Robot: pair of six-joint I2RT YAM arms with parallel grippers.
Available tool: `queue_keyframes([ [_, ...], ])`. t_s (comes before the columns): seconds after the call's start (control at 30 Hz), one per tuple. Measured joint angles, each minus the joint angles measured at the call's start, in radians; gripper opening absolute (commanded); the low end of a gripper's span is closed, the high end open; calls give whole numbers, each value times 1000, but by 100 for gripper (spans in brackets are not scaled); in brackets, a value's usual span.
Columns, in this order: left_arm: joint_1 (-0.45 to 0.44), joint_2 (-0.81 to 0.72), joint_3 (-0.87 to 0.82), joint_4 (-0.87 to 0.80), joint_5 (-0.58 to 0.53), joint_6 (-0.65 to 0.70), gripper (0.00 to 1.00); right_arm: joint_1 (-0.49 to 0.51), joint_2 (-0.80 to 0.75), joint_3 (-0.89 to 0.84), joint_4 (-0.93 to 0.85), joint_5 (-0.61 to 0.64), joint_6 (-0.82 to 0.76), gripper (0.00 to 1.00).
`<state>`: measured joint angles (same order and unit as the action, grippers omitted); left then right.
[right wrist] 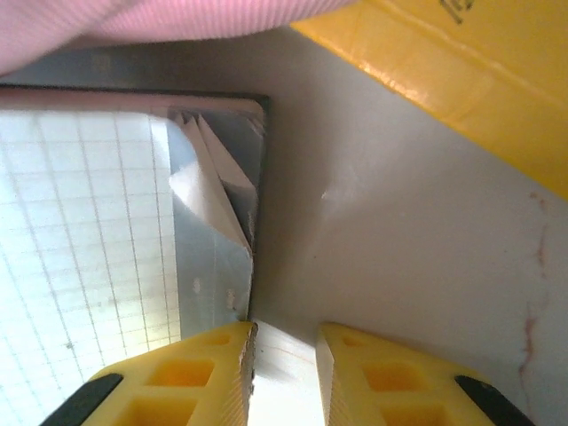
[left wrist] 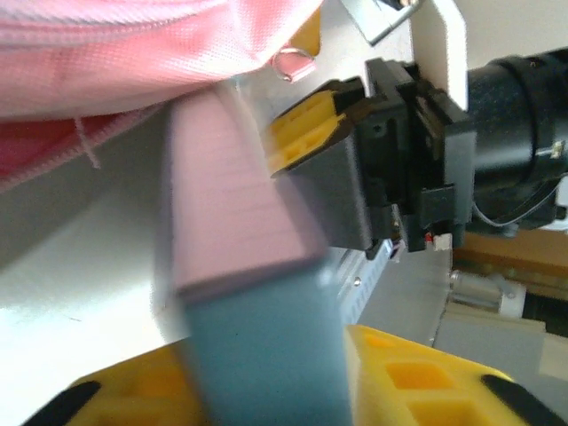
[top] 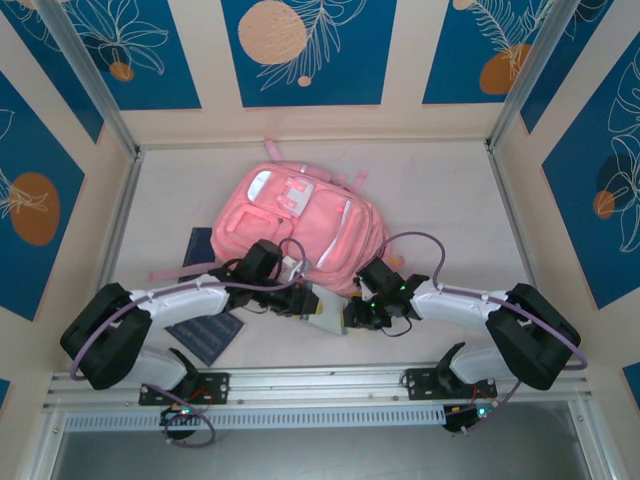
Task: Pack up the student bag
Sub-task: Pick up the book from the bottom-center of the table, then open the student bag at the center of the table.
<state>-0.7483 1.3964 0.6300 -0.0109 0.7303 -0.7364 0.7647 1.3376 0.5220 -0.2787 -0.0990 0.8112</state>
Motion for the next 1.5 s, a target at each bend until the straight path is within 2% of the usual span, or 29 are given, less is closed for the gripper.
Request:
queue_keyframes([
  [0.07, 7, 0, 0, -30, -27, 8, 7, 0, -2, 0, -2, -1, 0, 28],
  [0.3, 22, -56, 2, -100, -43, 44, 2, -43, -100, 5, -110, 27, -46, 38],
  [0.43, 53, -167, 13, -142, -43, 66, 0, -112, -222, 58, -201, 46, -94, 53],
  [0.53, 88, -257, 26, -146, -43, 66, 0, -156, -315, 127, -233, 32, -146, 69],
  [0.7, 138, -356, 35, -115, -43, 51, 0, -217, -395, 230, -211, -114, -185, 90],
  [0.77, 146, -369, 37, -85, -43, 34, 0, -235, -398, 249, -169, -194, -174, 93],
  [0.93, 150, -393, 37, 14, -39, -30, 0, -273, -361, 251, -57, -361, -117, 95],
  [1.13, 151, -436, 36, 154, -21, -109, 0, -341, -315, 240, 72, -489, -44, 93],
  [1.33, 151, -439, 34, 207, 2, -149, 0, -369, -253, 184, 295, -666, 65, 83],
  [1.5, 151, -439, 29, 214, 5, -170, 0, -349, -255, 169, 456, -759, 142, 68],
])
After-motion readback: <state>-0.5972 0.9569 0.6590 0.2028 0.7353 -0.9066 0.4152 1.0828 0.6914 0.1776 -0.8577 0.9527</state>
